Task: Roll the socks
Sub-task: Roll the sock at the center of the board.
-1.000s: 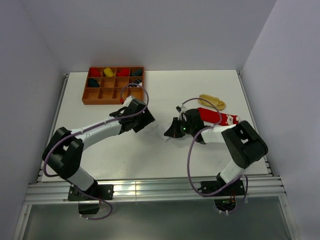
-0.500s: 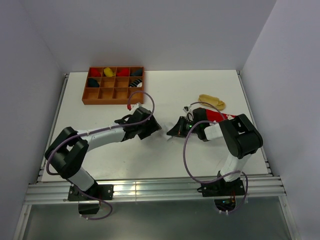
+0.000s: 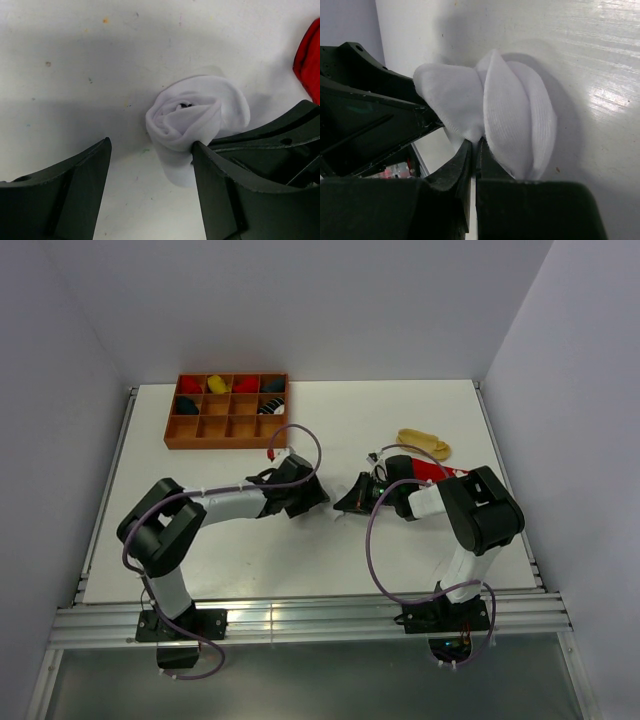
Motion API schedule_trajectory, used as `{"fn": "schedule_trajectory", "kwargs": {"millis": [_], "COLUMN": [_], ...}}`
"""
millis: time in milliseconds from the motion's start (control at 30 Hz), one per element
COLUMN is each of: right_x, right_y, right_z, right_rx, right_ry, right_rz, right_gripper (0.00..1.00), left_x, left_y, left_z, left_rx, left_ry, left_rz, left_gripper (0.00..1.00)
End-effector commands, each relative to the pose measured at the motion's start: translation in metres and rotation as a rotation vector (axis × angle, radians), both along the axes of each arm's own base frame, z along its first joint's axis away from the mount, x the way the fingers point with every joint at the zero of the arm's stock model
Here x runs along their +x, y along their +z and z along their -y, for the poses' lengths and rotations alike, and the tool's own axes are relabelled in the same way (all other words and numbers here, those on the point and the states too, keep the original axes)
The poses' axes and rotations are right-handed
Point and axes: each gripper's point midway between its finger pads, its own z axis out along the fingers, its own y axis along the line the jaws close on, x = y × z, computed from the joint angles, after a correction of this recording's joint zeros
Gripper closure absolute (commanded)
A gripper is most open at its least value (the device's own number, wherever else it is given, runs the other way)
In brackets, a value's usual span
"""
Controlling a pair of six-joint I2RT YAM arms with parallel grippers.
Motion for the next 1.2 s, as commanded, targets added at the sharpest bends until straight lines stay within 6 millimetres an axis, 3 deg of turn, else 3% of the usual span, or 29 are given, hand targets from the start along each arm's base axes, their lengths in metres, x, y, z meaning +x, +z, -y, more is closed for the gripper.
{"fn": "schedule_trajectory", "kwargs": {"millis": [0, 133, 500, 733, 1000, 1167], "right_x": [-0.049, -0.048, -0.049, -0.050, -0.050, -0.048], "right_y": [-0.073, -0.073, -0.074, -0.074, -0.075, -0.076], "right_z": [0.036, 0.036, 0.037, 0.036, 0.037, 0.039], "right_rx": [-0.239, -0.238, -0.242, -0.242, -0.251, -0.268], "right_ry": [-0.050, -0.050, -0.051, -0.048, -0.050, -0.052], "right_rz": [-0.257, -0.259, -0.264, -0.263, -0.263, -0.261], "right_gripper": [1.00, 1.00, 1.00, 1.00, 1.00, 1.00], "left_x": [0.014, 0.013, 0.024, 0.028, 0.023, 0.012], "left_y": [0.007, -0.007, 0.014, 0.005, -0.019, -0.039], "left_z": [0.015, 0.014, 0.015, 0.016, 0.012, 0.009], "left_rx": [-0.017, 0.009, -0.068, -0.056, -0.012, 0.022], "left_ry": [-0.030, -0.037, -0.025, -0.027, -0.034, -0.054], "left_rz": [0.048, 0.033, 0.133, 0.121, 0.055, -0.003], "left_gripper": [0.29, 0.30, 0.29, 0.30, 0.40, 0.55]}}
